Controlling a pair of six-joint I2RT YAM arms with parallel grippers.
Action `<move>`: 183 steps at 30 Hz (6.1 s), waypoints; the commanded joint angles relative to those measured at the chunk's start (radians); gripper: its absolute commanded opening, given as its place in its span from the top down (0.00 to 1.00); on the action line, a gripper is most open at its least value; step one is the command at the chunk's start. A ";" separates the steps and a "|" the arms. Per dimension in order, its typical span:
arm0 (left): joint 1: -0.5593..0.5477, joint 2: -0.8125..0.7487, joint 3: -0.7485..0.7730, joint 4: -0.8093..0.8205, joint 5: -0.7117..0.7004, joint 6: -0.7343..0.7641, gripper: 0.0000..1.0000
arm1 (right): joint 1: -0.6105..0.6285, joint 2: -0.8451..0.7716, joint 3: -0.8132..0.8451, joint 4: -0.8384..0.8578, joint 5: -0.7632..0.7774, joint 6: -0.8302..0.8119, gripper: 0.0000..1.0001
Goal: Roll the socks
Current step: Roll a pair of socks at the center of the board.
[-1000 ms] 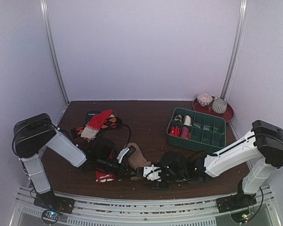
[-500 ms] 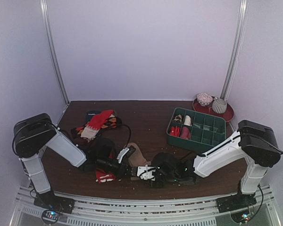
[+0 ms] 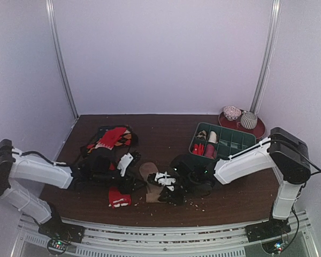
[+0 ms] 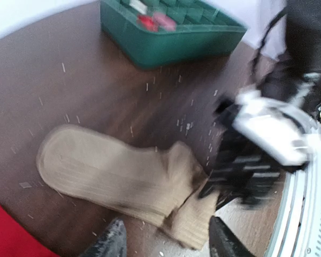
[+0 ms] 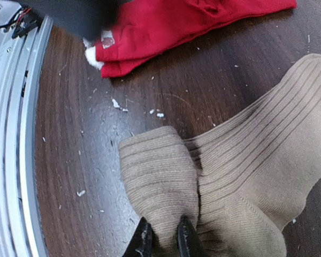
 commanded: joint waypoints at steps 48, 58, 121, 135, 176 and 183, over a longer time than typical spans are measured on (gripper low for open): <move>-0.199 0.314 -0.054 0.382 -0.001 0.248 0.71 | -0.169 0.345 0.307 -0.624 -0.455 0.138 0.91; -0.194 0.355 -0.051 0.298 -0.054 0.125 1.00 | -0.169 0.233 0.263 -0.511 -0.415 0.150 0.72; -0.079 -0.123 -0.125 0.030 -0.194 0.066 0.35 | -0.074 0.132 0.036 -0.314 -0.256 0.199 0.83; -0.165 0.037 -0.129 0.341 -0.142 0.292 0.34 | -0.085 0.278 0.221 -0.600 -0.265 0.159 0.83; -0.171 0.194 -0.099 0.322 -0.180 0.261 0.43 | -0.086 0.300 0.217 -0.607 -0.272 0.126 0.83; -0.171 0.261 -0.101 0.358 -0.130 0.238 0.47 | -0.086 0.304 0.213 -0.605 -0.271 0.129 0.83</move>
